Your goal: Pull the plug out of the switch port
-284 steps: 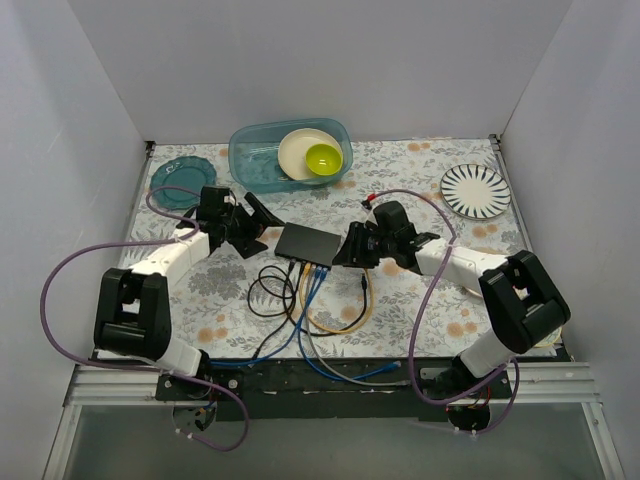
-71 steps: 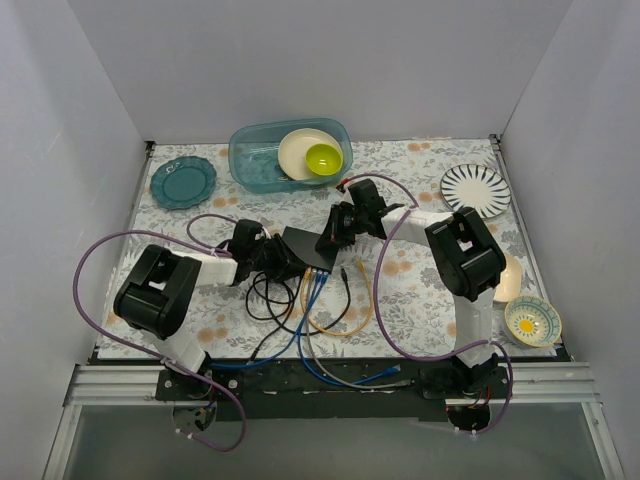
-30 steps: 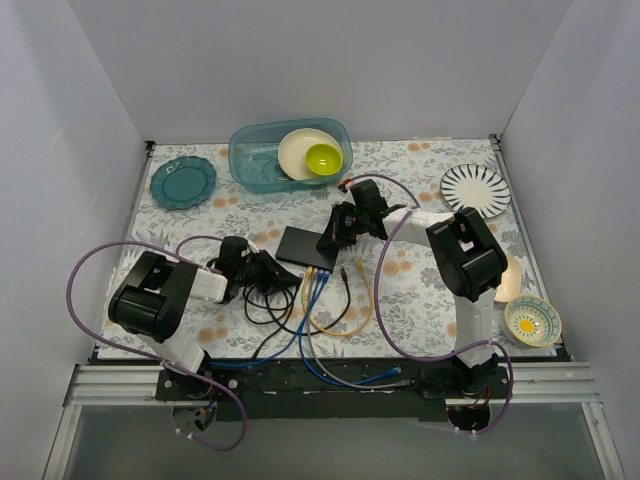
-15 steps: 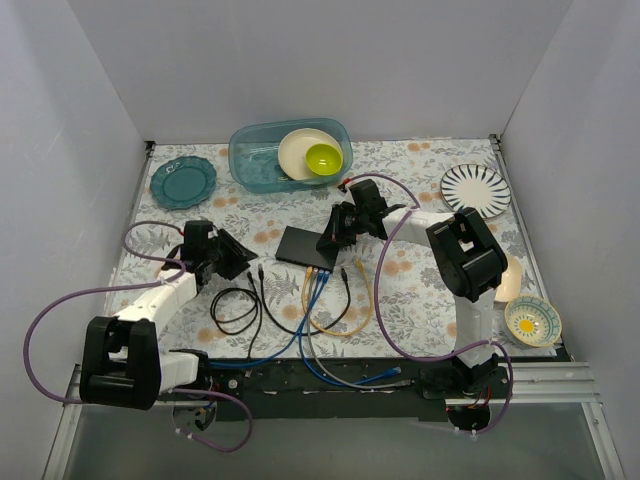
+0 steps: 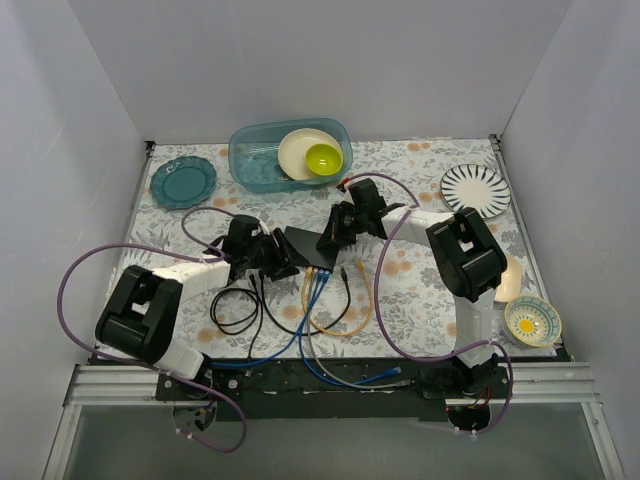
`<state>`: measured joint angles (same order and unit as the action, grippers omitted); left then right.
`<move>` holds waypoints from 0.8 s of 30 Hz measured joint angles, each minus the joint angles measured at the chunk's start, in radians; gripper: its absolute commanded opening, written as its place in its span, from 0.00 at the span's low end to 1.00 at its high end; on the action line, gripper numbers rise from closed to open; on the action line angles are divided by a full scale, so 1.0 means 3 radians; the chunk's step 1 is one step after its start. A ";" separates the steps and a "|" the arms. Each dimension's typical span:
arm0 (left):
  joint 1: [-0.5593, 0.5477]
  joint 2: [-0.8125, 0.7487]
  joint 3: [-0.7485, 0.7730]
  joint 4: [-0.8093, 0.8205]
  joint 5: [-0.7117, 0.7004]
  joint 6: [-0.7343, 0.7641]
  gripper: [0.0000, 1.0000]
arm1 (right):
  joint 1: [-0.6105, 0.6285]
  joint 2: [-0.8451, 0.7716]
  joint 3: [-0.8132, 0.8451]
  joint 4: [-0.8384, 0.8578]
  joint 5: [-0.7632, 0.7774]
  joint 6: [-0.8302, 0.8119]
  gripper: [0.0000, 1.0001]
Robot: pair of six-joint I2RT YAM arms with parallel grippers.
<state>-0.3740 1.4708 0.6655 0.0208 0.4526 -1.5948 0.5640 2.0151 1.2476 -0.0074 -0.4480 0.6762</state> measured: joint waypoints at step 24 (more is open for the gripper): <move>-0.0093 0.0875 -0.0113 0.1036 0.0181 -0.0440 0.24 | 0.0000 0.0001 0.0000 0.0003 -0.0006 0.0003 0.10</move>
<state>-0.4019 1.7332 0.6315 0.3317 0.5068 -1.7267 0.5640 2.0155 1.2476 -0.0067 -0.4500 0.6769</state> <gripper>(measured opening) 0.288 0.104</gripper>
